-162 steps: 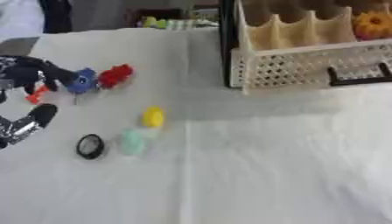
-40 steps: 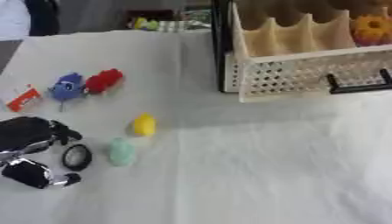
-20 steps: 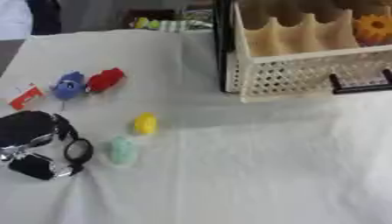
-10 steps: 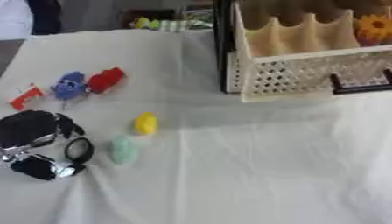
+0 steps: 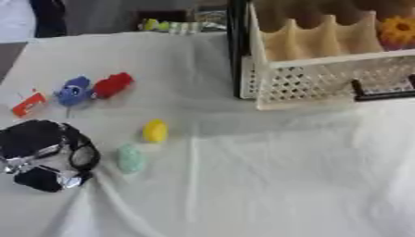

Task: Pick up objects from table and place into drawer.

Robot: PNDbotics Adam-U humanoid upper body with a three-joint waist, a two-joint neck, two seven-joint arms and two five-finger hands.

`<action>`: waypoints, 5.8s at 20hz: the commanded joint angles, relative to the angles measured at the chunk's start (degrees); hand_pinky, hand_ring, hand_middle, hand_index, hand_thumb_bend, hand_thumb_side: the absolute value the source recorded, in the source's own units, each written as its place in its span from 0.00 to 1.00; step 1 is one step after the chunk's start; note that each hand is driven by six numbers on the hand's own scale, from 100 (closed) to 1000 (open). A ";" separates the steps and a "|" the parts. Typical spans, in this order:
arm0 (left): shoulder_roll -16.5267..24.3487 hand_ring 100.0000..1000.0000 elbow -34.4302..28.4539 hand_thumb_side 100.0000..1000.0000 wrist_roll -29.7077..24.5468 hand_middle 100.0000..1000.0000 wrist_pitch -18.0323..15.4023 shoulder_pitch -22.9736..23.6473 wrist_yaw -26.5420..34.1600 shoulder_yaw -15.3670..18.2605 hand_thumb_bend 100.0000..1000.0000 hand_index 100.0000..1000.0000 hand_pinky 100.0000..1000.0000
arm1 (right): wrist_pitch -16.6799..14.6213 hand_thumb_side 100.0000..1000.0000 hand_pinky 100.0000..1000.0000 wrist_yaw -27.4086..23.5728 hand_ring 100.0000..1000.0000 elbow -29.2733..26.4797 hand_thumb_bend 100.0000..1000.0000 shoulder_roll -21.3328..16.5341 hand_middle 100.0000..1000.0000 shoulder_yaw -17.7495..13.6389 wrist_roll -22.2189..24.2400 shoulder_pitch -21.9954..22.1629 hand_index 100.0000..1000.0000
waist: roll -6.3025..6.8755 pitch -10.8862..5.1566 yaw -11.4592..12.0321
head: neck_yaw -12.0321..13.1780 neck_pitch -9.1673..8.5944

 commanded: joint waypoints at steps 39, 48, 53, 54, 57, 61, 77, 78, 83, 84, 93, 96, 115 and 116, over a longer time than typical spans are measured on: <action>4.04 0.35 -10.44 0.34 -1.92 0.40 3.46 3.31 8.39 6.16 0.00 0.61 0.09 | 1.65 0.95 0.53 0.42 0.50 -0.61 0.00 -0.24 0.24 -0.77 0.37 0.46 0.65 | -0.68 -2.06 1.61 | 0.04 -0.54; 4.47 0.33 -14.46 0.24 -1.64 0.39 3.44 1.41 12.25 8.01 0.00 0.59 0.05 | 1.59 0.95 0.53 -0.07 0.50 -0.61 0.00 -0.65 0.25 -0.74 0.24 0.44 0.65 | -0.63 -2.75 2.11 | -0.44 -0.38; 4.78 0.32 -16.42 0.21 -1.77 0.38 3.39 -0.51 14.47 8.42 0.00 0.58 0.03 | 1.83 0.95 0.53 -0.54 0.50 -0.61 0.00 -0.82 0.25 -0.60 0.34 0.33 0.65 | -0.41 -3.47 2.36 | -0.91 -0.21; 4.82 0.31 -16.73 0.20 -1.85 0.38 3.36 -1.09 14.97 8.44 0.00 0.58 0.03 | 1.88 0.95 0.53 -0.66 0.50 -0.61 0.00 -0.87 0.25 -0.55 0.38 0.29 0.65 | -0.34 -3.62 2.38 | -0.99 -0.18; 4.64 0.31 -17.54 0.18 -2.32 0.37 3.22 -3.48 16.67 8.33 0.00 0.58 0.02 | 2.09 0.95 0.53 -1.07 0.50 -0.61 0.00 -1.03 0.25 -0.36 0.53 0.13 0.65 | -0.13 -4.13 2.41 | -1.39 -0.10; 3.61 0.30 -17.96 0.17 -3.49 0.37 3.03 -7.68 19.21 7.79 0.00 0.58 0.00 | 2.40 0.95 0.53 -1.72 0.50 -0.61 0.00 -1.35 0.26 0.07 0.92 -0.39 0.65 | 0.28 -4.81 2.21 | -2.13 0.06; -5.94 0.28 -11.60 0.16 -9.16 0.35 1.80 -29.00 24.92 3.47 0.00 0.56 0.00 | 3.70 0.95 0.53 -4.27 0.50 -0.61 0.00 -2.48 0.26 2.02 3.18 -2.67 0.65 | 2.69 -6.90 0.27 | -3.34 -0.58; -6.91 0.28 -10.71 0.16 -9.46 0.35 1.71 -30.35 25.03 3.21 0.00 0.56 0.00 | 3.75 0.95 0.53 -4.42 0.50 -0.61 0.00 -2.51 0.26 2.12 3.29 -2.84 0.65 | 2.82 -6.96 0.12 | -3.36 -0.77; -11.83 0.28 -5.25 0.16 -10.61 0.35 1.47 -37.01 25.41 2.38 0.00 0.56 0.00 | 4.08 0.95 0.53 -4.90 0.50 -0.61 0.00 -2.44 0.26 2.48 3.84 -3.51 0.65 | 3.51 -6.93 -0.87 | -3.21 -1.74; -12.67 0.28 -4.05 0.16 -10.67 0.35 1.35 -38.27 25.17 2.26 0.00 0.56 0.00 | 4.17 0.95 0.53 -4.94 0.50 -0.61 0.00 -2.42 0.26 2.53 3.93 -3.58 0.65 | 3.67 -6.90 -1.06 | -3.17 -1.94; -19.43 0.26 4.19 0.16 -9.37 0.33 -0.12 -45.30 24.36 2.16 0.00 0.54 0.00 | 4.89 0.95 0.53 -5.26 0.50 -0.61 0.00 -2.16 0.26 2.85 4.71 -4.64 0.65 | 5.01 -6.17 -2.67 | -2.57 -3.98; -21.45 0.26 5.87 0.16 -8.59 0.33 -0.42 -46.72 24.41 2.14 0.00 0.54 0.00 | 5.07 0.95 0.53 -5.47 0.51 -0.61 0.00 -2.00 0.26 2.91 4.86 -5.26 0.65 | 5.39 -5.88 -3.23 | -2.42 -5.24; -26.72 0.29 14.20 0.25 -5.97 0.35 -4.55 -48.94 23.38 0.78 0.00 0.61 0.00 | 6.68 0.94 0.53 -6.31 0.51 -0.61 0.00 -0.65 0.26 3.23 5.77 -7.38 0.65 | 7.52 -4.95 -6.17 | -2.22 -7.94; -26.72 0.30 14.21 0.25 -6.26 0.36 -4.73 -48.89 23.36 0.65 0.00 0.62 0.00 | 6.73 0.94 0.53 -6.30 0.51 -0.61 0.00 -0.63 0.26 3.19 5.73 -7.33 0.65 | 7.54 -4.92 -6.10 | -2.27 -7.81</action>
